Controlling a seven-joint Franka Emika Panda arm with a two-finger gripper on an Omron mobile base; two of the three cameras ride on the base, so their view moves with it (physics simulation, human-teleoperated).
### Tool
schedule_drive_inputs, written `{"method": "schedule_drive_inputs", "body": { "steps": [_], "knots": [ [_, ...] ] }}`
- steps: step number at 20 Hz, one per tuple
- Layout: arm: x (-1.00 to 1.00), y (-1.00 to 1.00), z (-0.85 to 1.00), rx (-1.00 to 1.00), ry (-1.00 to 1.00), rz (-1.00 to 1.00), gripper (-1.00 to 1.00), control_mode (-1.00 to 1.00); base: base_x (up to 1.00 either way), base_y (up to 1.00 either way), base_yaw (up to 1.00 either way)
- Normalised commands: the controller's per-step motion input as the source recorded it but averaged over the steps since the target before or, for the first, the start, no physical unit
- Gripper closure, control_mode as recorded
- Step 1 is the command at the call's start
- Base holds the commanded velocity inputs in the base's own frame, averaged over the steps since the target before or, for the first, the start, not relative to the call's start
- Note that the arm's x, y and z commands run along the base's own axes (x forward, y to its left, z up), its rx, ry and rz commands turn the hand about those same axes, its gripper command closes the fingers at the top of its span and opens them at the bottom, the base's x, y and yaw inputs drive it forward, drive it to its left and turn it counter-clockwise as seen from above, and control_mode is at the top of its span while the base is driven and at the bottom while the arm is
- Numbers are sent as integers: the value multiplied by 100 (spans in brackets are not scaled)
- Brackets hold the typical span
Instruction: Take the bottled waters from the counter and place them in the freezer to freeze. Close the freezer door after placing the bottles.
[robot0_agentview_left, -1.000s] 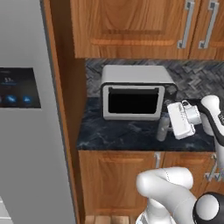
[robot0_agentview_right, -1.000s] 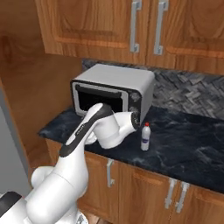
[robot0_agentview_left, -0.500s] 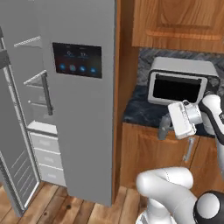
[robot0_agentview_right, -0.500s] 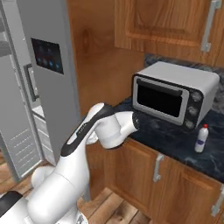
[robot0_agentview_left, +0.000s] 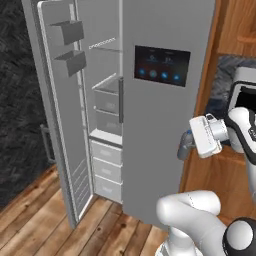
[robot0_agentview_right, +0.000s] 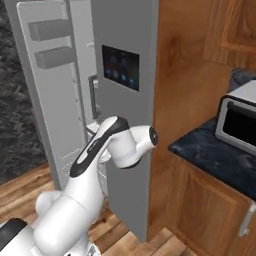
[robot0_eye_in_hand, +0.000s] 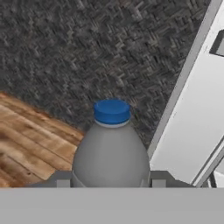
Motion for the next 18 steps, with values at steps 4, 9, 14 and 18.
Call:
{"method": "schedule_drive_inputs", "body": {
  "steps": [4, 9, 14, 18],
  "knots": [
    [0, 0, 0, 0, 0, 0, 100, 100, 14, 88, 1],
    [0, 0, 0, 0, 0, 0, 100, 100, 29, 77, -4],
    [0, 0, 0, 0, 0, 0, 100, 100, 28, 74, -12],
    [0, 0, 0, 0, 0, 0, 100, 100, 34, 63, -12]
  ]
}}
